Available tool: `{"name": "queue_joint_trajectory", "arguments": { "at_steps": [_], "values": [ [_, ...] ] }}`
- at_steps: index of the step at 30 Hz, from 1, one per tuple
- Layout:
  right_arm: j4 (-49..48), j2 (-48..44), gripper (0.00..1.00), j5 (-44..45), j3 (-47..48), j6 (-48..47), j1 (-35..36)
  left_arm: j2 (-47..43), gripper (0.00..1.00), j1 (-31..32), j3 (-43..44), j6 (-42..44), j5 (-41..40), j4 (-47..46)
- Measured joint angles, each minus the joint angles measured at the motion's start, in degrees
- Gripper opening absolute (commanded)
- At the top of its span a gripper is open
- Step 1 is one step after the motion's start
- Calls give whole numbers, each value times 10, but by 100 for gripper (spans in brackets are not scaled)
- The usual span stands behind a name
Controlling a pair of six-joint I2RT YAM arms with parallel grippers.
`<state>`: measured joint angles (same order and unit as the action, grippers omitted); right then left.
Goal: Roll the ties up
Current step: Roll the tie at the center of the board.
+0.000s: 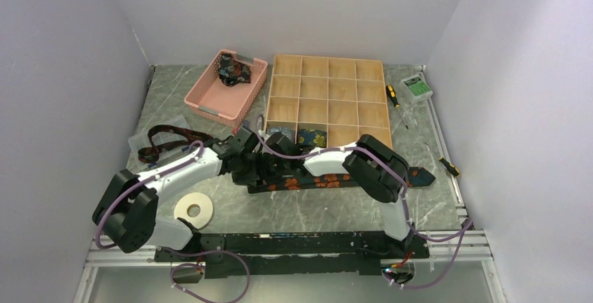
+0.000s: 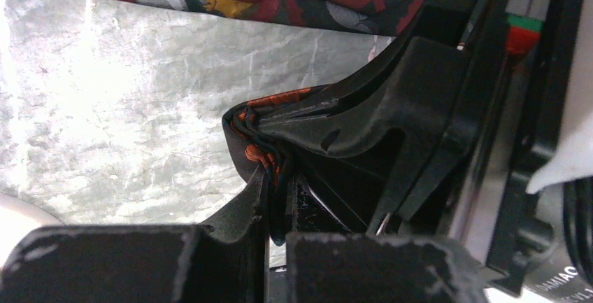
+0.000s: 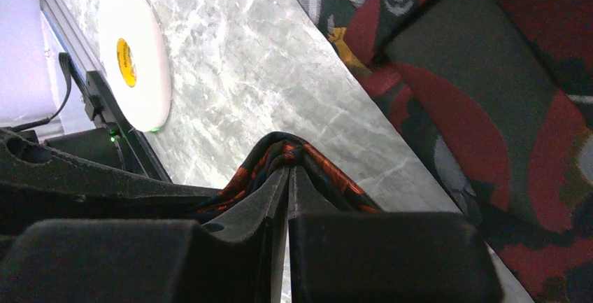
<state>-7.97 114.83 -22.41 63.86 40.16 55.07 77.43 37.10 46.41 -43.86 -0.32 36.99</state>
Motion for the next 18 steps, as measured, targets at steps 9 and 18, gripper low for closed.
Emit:
{"name": "queue_joint_trajectory", "arguments": {
  "at_steps": [9,18],
  "values": [
    [-26,-76,30,35,-92,23,-19,27,3,25,20,-7,-22,3],
    [-9,-108,27,63,-105,28,-27,32,3,35,29,-8,-49,19]
  ]
}}
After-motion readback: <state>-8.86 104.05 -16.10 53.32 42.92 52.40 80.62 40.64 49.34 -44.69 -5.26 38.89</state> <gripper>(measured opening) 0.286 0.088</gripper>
